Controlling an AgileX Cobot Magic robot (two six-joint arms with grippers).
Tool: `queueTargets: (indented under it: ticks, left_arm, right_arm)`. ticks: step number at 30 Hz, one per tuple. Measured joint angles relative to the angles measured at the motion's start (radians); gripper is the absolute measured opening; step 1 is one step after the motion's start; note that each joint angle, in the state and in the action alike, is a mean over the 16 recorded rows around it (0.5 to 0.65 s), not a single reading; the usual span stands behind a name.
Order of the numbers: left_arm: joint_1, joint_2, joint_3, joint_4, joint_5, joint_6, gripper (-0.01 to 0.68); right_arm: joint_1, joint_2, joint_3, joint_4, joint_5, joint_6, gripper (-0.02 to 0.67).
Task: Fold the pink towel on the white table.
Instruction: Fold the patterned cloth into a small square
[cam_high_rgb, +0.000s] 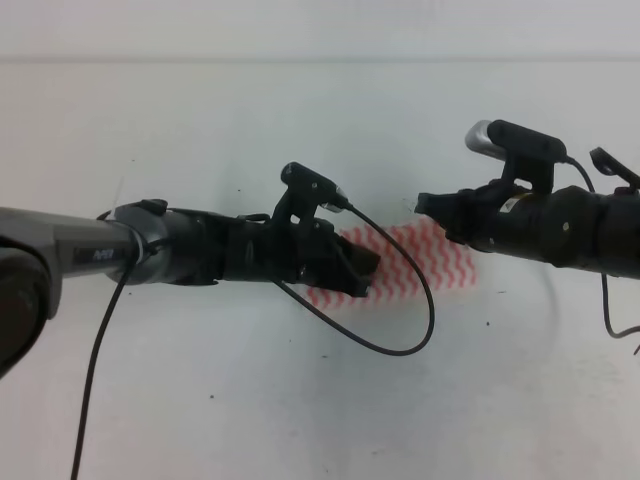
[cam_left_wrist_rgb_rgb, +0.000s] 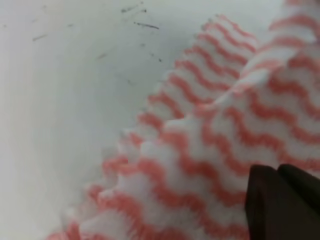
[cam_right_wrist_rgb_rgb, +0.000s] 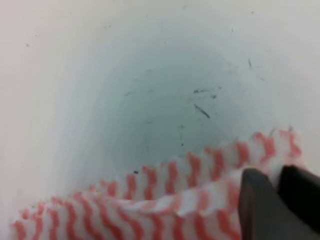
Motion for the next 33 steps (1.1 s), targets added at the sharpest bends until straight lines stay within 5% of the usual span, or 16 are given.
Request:
queueTargets:
  ticks: [8,14,29,33]
  left_arm:
    - [0.000,-0.001,0.000,-0.002,0.001,0.002,-0.005]
    - [0.000,-0.007,0.000,-0.002,0.016,0.009,-0.005]
    - [-0.016,-0.067,-0.002,-0.003,0.058,-0.025,-0.005]
    - [-0.040,-0.071,-0.011,-0.001,0.030,-0.047,-0.005]
  right_arm:
    - [-0.001,-0.001,0.000,-0.003,-0.085,0.000,0.256]
    - [-0.012,-0.002,0.000,-0.006,-0.110,-0.004,0.295]
    - [-0.065,-0.061,-0.026,-0.065,0.152,-0.049,0.017]
    - [-0.091,-0.094,-0.046,-0.093,0.238,-0.049,-0.009]
